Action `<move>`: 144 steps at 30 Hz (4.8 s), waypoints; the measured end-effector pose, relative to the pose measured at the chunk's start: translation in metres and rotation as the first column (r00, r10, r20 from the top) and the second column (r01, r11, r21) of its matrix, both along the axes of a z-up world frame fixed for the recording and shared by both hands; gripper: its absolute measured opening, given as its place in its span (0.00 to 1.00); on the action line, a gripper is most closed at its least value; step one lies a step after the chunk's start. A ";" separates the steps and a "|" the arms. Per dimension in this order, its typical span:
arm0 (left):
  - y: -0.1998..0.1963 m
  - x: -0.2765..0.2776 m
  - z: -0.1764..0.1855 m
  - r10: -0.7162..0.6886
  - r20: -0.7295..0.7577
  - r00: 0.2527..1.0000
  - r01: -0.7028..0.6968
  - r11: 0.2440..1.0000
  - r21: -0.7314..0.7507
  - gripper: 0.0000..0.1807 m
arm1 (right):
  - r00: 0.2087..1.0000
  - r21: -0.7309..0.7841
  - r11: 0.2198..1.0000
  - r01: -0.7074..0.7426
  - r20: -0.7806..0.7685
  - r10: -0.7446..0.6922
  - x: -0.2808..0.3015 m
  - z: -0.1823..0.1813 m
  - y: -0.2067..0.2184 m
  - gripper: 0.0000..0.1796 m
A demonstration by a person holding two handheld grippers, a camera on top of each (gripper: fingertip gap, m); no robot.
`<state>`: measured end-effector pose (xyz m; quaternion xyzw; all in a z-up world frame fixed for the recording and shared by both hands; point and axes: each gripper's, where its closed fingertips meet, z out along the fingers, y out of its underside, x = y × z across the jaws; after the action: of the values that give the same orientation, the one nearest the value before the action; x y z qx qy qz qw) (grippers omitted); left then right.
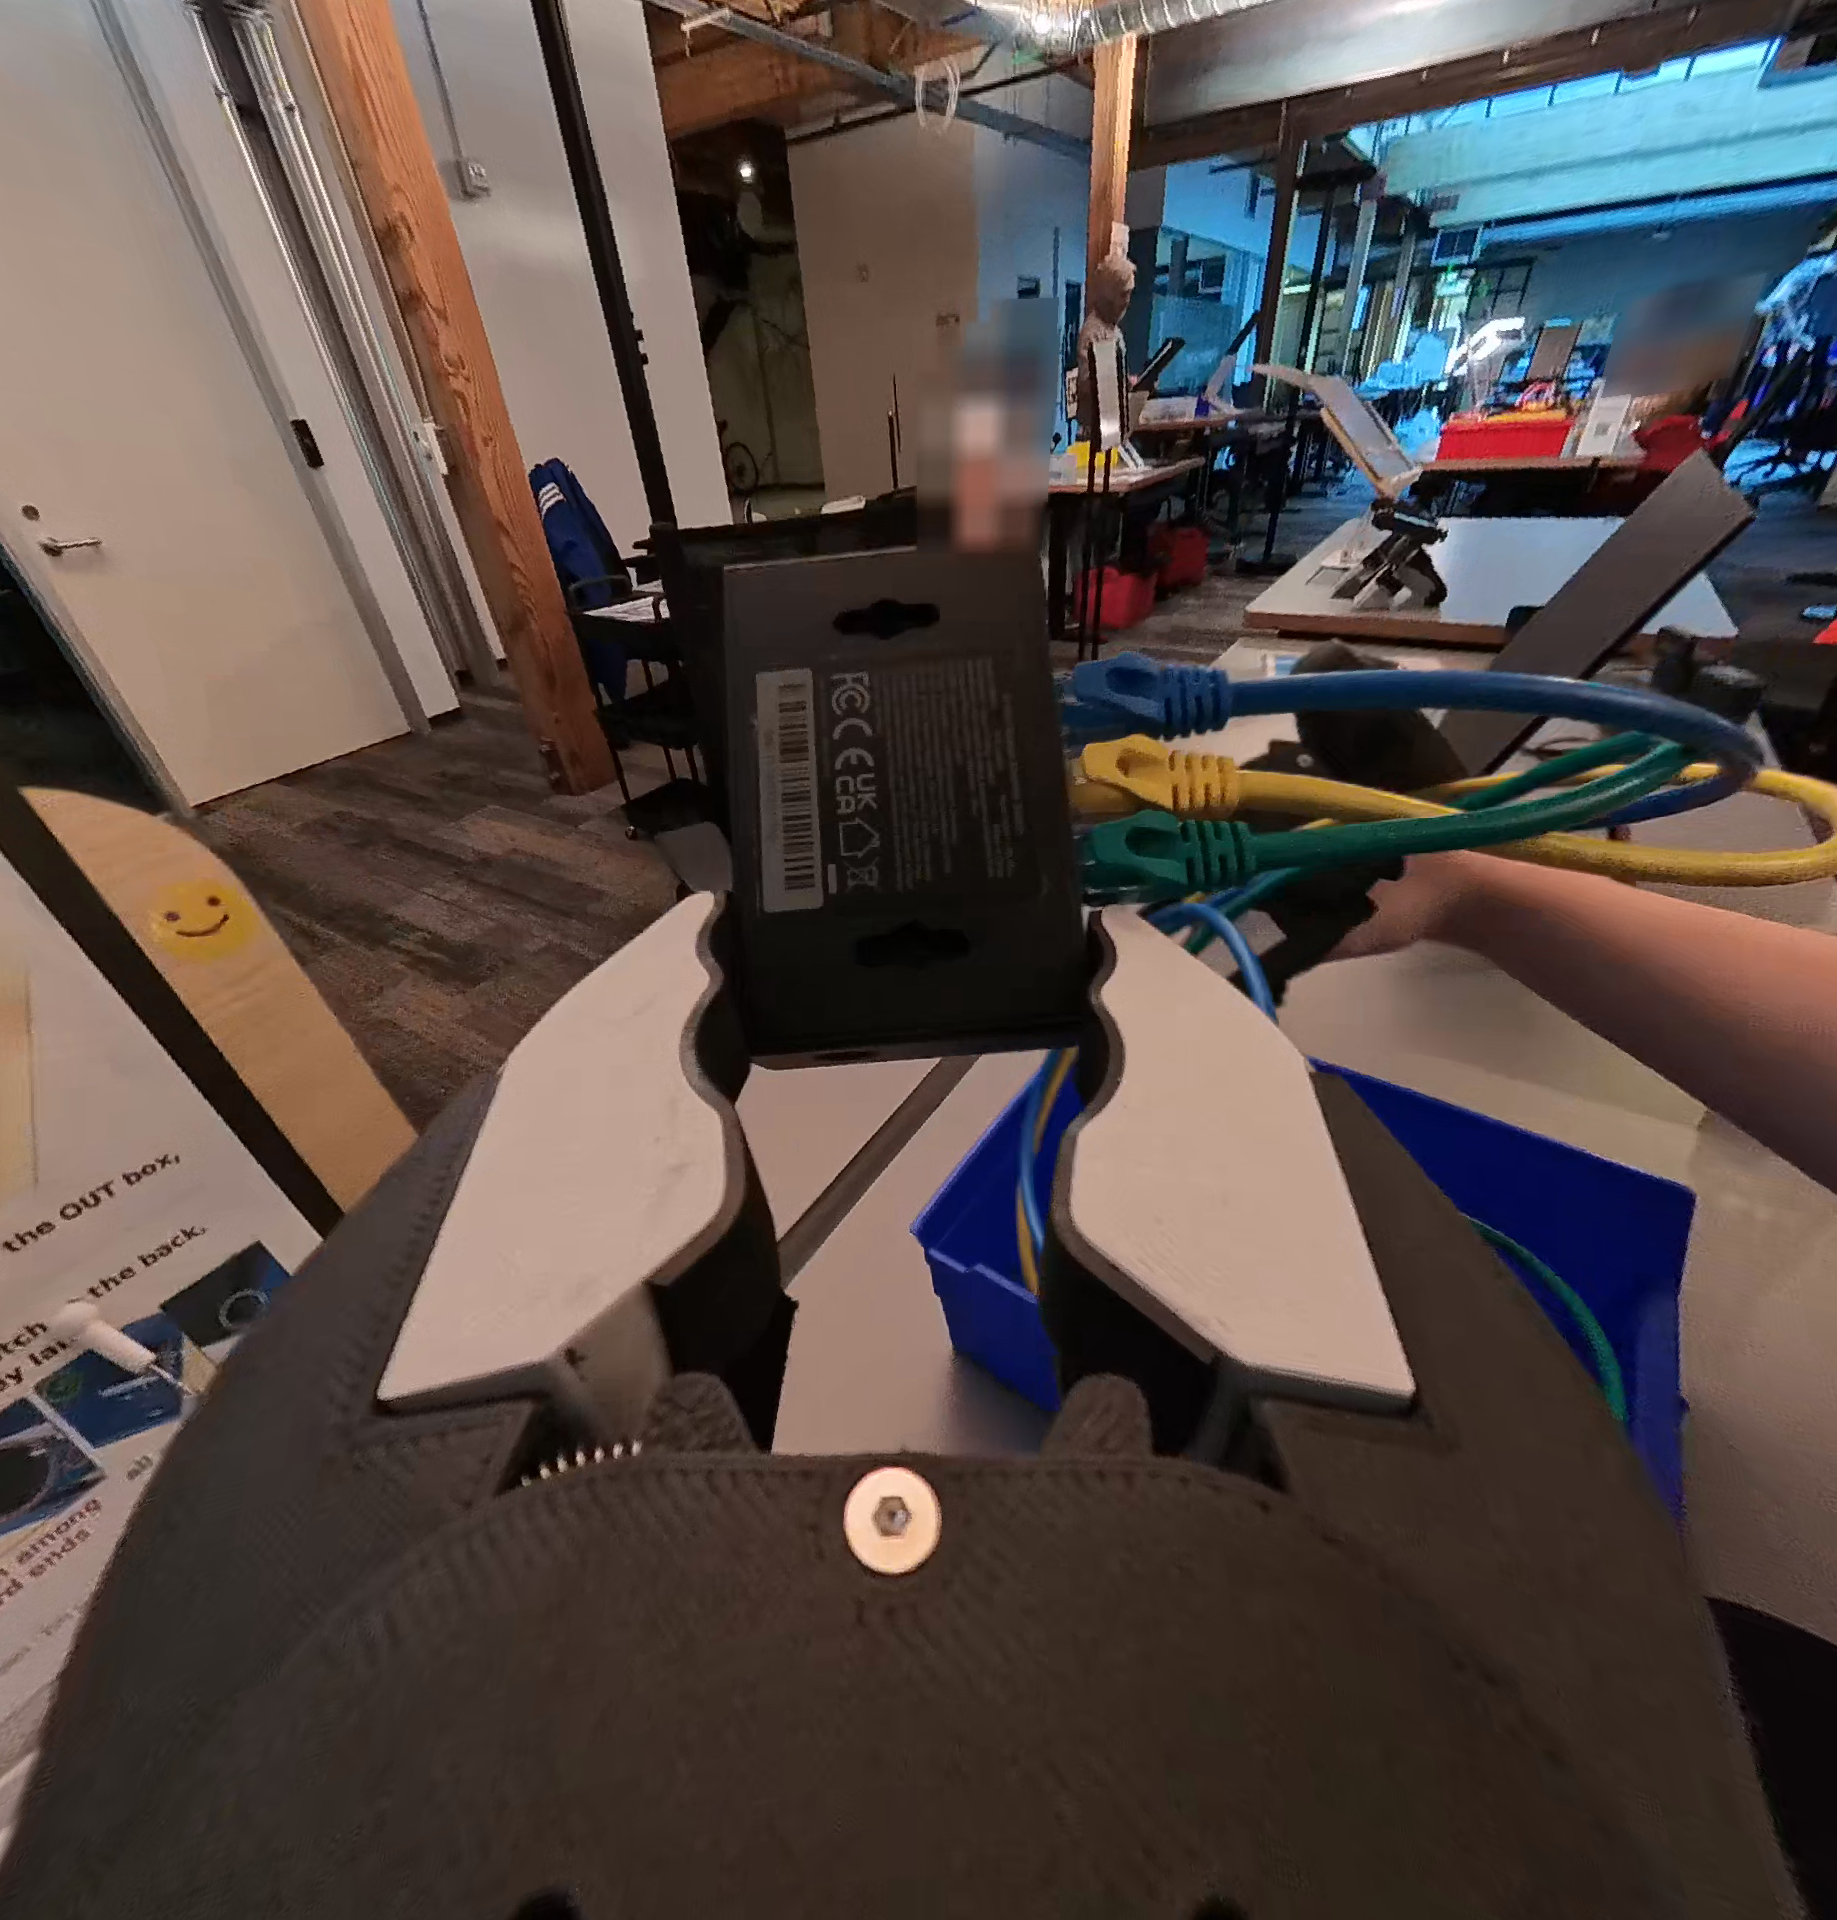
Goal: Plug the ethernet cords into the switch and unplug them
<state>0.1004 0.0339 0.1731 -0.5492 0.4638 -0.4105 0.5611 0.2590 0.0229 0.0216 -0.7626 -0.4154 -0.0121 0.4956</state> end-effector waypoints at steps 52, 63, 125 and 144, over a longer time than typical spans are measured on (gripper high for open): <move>0.013 0.065 -0.109 0.202 -0.397 0.895 0.016 0.876 0.482 0.34 | 1.000 0.022 1.000 -0.003 0.011 0.003 -0.098 -0.022 -0.139 0.19; -0.031 0.081 -0.093 0.145 -0.232 0.962 0.063 0.708 0.703 0.34 | 0.552 -0.297 0.955 -0.021 -0.800 -0.236 -0.049 0.081 -0.052 0.39; -0.052 -0.238 0.020 0.101 0.145 0.984 -0.068 0.975 -0.211 0.27 | 0.211 -0.477 0.266 0.838 -0.166 -0.963 0.065 -0.017 -0.206 0.30; 0.103 -0.631 -0.231 0.518 -0.739 0.432 -0.885 0.087 -0.456 0.37 | 0.386 -0.799 0.033 0.601 0.253 -0.887 0.021 -0.145 -0.204 0.05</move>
<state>-0.5306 0.1372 -0.0581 -0.9594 -0.0192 -0.1180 0.2555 0.2804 -0.1808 -0.1238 -0.9796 0.1869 0.0366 0.0646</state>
